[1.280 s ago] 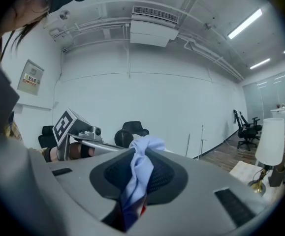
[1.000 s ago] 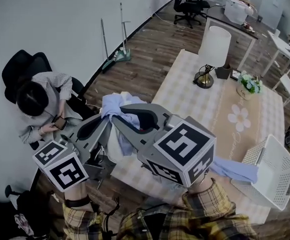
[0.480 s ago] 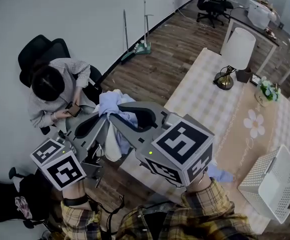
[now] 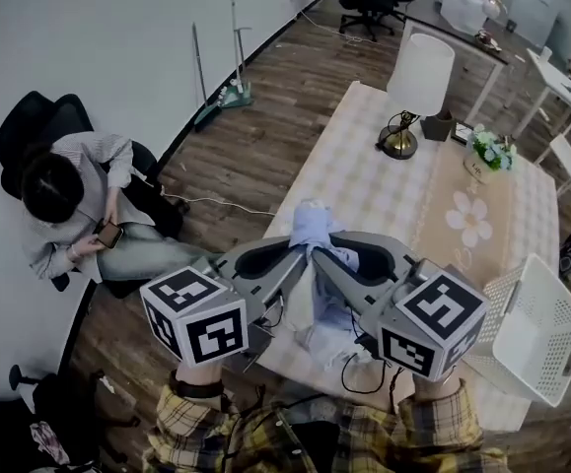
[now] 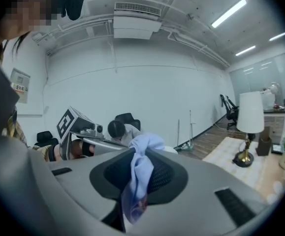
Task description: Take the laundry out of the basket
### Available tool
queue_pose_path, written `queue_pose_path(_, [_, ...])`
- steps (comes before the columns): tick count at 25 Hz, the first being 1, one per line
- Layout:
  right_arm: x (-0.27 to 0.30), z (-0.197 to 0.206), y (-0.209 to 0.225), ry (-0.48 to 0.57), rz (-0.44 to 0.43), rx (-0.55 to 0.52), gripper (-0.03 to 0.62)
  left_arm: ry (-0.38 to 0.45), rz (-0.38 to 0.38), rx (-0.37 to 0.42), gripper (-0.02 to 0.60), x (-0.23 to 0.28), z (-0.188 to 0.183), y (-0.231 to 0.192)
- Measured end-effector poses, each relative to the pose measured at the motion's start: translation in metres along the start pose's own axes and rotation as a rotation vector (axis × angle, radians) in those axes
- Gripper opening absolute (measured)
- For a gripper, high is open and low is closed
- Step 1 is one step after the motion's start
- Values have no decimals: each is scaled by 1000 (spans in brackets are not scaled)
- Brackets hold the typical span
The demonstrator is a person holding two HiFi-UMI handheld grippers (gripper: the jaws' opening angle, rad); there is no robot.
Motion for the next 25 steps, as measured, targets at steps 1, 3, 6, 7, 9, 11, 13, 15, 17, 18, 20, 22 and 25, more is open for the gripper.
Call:
queue_pose_path(1, [-10,9,3,-9,31,19,84,-24,28,1,35,11,7,6])
queue_pose_path(3, [-28,27,7,-27,87,58,84,-74,77,3,35,30,23,16])
queue_pose_path(6, [-51,56,8,-59,160,118,86,-147,145,4,37,50,48,31])
queue_pose_path(7, [-56,67,9,-74,181,134,87,-170,161,7,38,56,57,34])
queue_pose_path(9, [-64,88,10,-102,221,164,87,-212,183,12,37,66,75,39])
queue_pose_path(11, [-69,108,10,-122,249,202,87,-254,202,10,38,73,92,41])
queue_pose_path(13, [-72,129,9,-142,271,248,89,-297,219,5,40,79,111,42])
queue_pose_path(15, [-79,150,8,-163,286,300,91,-341,227,2,44,85,129,47])
queue_pose_path(17, [-89,168,12,-186,296,344,92,-378,223,-2,56,94,144,55])
queue_pose_path(18, [-92,175,14,-198,299,363,92,-393,221,-5,67,97,150,57])
queue_pose_path(20, [-89,186,16,-220,305,398,95,-416,215,0,76,101,157,54])
queue_pose_path(22, [-83,194,16,-236,314,420,100,-431,207,16,80,101,162,50])
queue_pose_path(25, [-84,200,15,-245,329,431,107,-440,201,27,96,102,165,51])
Point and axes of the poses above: the fingertips, and each gripper's own axes: x forward along the fingers, y to its right, z out of its underside, the point moved 10 cm from there along -x, backward along the fingers, and after that the axes turned 14 degrees about -z, right-handed, at the moved point
